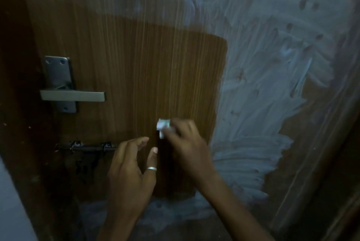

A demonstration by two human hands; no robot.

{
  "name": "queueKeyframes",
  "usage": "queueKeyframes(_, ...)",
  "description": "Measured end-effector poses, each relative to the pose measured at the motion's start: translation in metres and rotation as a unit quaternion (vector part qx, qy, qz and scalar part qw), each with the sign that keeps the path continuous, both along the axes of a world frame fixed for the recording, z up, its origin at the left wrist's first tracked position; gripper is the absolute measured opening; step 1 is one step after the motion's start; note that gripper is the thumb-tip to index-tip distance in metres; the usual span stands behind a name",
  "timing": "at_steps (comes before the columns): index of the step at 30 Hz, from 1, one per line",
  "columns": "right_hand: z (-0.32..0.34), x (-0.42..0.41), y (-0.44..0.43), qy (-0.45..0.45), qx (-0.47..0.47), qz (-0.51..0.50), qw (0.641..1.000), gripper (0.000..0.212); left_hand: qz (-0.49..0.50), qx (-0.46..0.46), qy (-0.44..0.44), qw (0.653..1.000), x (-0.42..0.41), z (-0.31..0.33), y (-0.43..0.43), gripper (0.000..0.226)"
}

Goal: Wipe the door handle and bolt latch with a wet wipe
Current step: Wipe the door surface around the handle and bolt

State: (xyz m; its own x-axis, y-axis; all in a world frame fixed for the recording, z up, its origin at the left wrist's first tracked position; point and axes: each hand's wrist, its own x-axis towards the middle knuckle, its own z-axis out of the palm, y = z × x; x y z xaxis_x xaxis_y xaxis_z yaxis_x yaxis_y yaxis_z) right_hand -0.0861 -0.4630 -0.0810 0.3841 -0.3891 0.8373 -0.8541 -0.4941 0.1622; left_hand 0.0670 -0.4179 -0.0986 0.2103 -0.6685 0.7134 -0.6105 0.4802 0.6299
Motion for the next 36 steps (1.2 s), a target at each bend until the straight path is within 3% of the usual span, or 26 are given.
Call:
queueKeyframes(2, -0.024, -0.006, 0.003, 0.026, 0.025, 0.003, 0.999, 0.023, 0.000, -0.006, -0.010, 1.000, -0.001, -0.001, -0.003, 0.025)
queueKeyframes(4, -0.006, -0.011, -0.001, 0.008, 0.013, -0.009, 1.000, 0.023, -0.011, -0.005, -0.022, 1.000, -0.002, 0.000, -0.006, 0.026)
queueKeyframes(10, 0.099, -0.019, -0.013, -0.156, -0.097, -0.031, 0.982, 0.019, -0.021, -0.035, -0.042, 0.998, -0.004, 0.017, -0.013, 0.030)
queueKeyframes(12, 0.074, -0.015, -0.012, -0.147, -0.085, -0.026, 0.985, 0.024, -0.016, -0.047, -0.043, 0.998, -0.005, 0.018, -0.016, 0.030)
queueKeyframes(15, -0.021, -0.010, 0.000, -0.089, 0.009, -0.021, 0.996, 0.034, -0.014, -0.038, -0.044, 0.998, -0.006, 0.010, -0.016, 0.031)
queueKeyframes(17, -0.076, -0.010, 0.009, -0.042, 0.076, -0.021, 0.996, 0.030, -0.014, -0.032, -0.047, 0.998, -0.005, -0.002, -0.017, 0.031)
queueKeyframes(19, -0.090, -0.014, 0.010, -0.034, 0.094, -0.019, 0.995, 0.026, -0.017, -0.022, -0.056, 0.998, -0.004, -0.012, -0.017, 0.031)
queueKeyframes(26, 0.056, -0.028, -0.017, -0.153, -0.116, -0.030, 0.981, 0.021, -0.023, -0.020, -0.082, 0.996, -0.003, -0.022, -0.019, 0.032)
queueKeyframes(28, 0.065, -0.030, -0.025, -0.182, -0.140, -0.022, 0.973, 0.018, -0.023, -0.017, -0.079, 0.996, -0.004, -0.023, -0.022, 0.033)
queueKeyframes(31, -0.001, -0.023, -0.014, -0.137, -0.101, -0.049, 0.984, 0.020, -0.020, -0.018, -0.077, 0.997, -0.005, -0.036, -0.024, 0.032)
queueKeyframes(34, -0.121, -0.018, 0.014, -0.080, 0.087, -0.051, 0.992, 0.027, -0.019, -0.002, -0.073, 0.997, -0.006, -0.058, -0.022, 0.031)
queueKeyframes(36, -0.177, -0.016, 0.029, -0.026, 0.159, -0.054, 0.985, 0.034, -0.024, 0.023, -0.082, 0.996, -0.005, -0.073, -0.020, 0.032)
